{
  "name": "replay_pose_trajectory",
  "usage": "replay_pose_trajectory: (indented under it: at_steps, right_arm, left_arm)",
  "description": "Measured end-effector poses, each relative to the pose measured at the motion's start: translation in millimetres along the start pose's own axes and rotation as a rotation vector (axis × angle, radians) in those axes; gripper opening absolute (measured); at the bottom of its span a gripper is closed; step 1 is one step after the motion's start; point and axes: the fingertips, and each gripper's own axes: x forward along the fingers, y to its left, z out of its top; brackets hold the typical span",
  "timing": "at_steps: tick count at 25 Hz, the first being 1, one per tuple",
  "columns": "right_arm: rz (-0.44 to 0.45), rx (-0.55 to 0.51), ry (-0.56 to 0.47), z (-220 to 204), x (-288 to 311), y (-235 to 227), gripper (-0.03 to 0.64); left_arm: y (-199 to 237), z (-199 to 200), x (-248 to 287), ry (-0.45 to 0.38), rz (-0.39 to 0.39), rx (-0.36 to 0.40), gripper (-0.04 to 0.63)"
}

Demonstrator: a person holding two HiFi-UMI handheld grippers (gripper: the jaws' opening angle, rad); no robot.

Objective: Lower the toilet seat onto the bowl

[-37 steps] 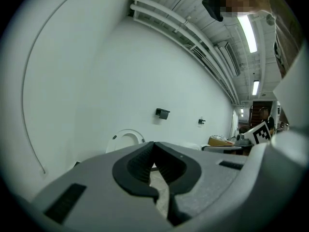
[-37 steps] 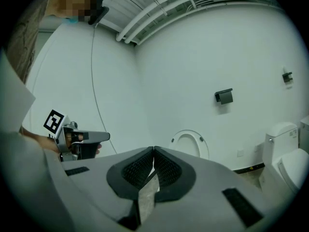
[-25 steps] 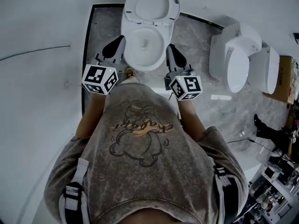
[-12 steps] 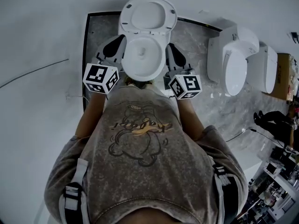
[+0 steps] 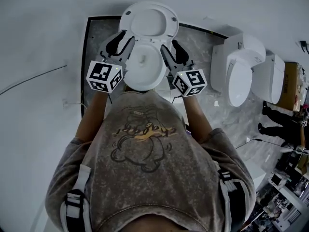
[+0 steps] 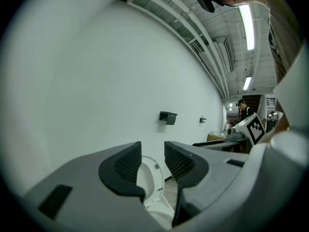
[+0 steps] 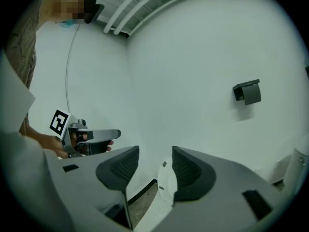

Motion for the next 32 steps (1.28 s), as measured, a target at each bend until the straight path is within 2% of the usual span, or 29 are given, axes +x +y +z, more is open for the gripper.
replay_pose_trajectory:
  at_steps: [2,4,7,12,16,22,26,32]
  right_arm:
    - [0.033,-0.001,0.004,2,13,-6,0.257]
    - [0.043,-0.017,0.01,1,26,-15,0.282]
    - [0.043,-0.044,0.031,-5,47,-31,0.285]
    - [0.058,-0.104,0.101,-19,91,-72,0.285]
    - [0.089,-0.181,0.179,-33,133,-106,0.285]
    - [0.101,-0.217,0.257,-63,180,-147,0.285]
    - [0.097,-0.221,0.274,-76,199,-166,0.285]
    - [0.113,-0.206,0.285,-86,206,-166,0.284]
  left_arm:
    - [1,2,15,0.004,-0.022,0.026,0.164]
    - [6,0,30,0.022,-0.044,0.044,0.213]
    - [19,-7,54,0.053,-0.067,0.071,0.241]
    - [47,-29,111,0.123,-0.091,0.104,0.244]
    - [75,-59,161,0.205,-0.104,0.123,0.244]
    - [106,-104,215,0.279,-0.104,0.164,0.245]
    - [118,-121,238,0.307,-0.107,0.181,0.244]
    - [118,-131,245,0.325,-0.118,0.206,0.244]
